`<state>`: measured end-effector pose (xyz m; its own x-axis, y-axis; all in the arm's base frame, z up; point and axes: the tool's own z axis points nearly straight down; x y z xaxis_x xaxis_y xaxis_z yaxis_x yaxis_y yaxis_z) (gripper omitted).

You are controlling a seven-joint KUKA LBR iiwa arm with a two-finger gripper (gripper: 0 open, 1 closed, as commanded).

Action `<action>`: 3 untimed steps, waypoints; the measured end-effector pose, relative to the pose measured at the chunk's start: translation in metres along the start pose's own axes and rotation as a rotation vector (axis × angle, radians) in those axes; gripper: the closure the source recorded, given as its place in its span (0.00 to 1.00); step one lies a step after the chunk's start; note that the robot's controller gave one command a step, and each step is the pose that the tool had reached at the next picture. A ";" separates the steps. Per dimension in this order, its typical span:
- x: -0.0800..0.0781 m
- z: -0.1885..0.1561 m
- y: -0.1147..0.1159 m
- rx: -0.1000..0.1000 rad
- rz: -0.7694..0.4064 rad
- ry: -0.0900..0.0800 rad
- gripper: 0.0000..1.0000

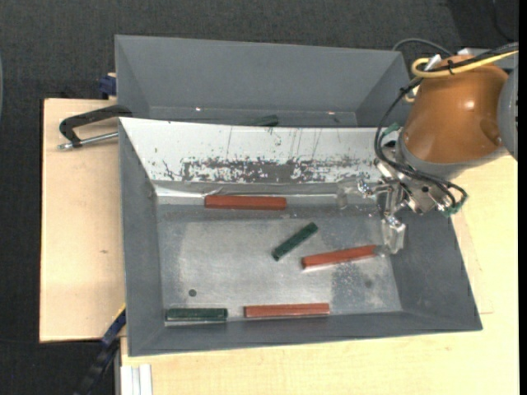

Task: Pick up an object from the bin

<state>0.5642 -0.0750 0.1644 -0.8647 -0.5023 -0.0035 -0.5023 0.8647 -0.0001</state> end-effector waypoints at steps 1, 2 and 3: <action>-0.005 -0.063 0.010 0.007 -0.009 -0.009 0.00; 0.008 -0.013 0.017 0.005 -0.053 -0.006 0.00; 0.020 0.091 0.023 0.000 -0.306 0.000 1.00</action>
Offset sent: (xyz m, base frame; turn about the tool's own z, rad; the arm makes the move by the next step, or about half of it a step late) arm -0.0497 0.0099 -0.0944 -0.1591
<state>0.5355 -0.0654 0.0736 -0.6731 -0.7396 -0.0036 -0.7396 0.6731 -0.0013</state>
